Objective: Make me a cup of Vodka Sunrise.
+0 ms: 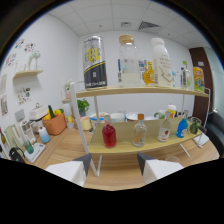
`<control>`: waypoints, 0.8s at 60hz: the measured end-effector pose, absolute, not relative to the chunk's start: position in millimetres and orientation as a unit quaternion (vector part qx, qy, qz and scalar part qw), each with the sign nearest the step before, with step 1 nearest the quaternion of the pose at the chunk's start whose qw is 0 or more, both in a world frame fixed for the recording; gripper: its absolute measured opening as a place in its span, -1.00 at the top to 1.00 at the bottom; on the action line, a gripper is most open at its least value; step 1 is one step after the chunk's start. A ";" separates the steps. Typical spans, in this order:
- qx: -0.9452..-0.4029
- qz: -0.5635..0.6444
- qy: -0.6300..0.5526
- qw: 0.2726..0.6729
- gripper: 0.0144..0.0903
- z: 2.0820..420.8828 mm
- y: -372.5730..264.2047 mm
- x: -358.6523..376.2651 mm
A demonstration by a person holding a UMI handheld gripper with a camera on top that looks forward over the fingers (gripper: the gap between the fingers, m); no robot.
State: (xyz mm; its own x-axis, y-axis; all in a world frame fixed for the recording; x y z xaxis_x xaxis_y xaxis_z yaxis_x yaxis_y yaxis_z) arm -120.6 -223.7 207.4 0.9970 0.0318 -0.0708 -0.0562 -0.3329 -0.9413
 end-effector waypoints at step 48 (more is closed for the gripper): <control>-0.805 0.004 -0.012 0.593 0.47 182.1 -106.7 -136.6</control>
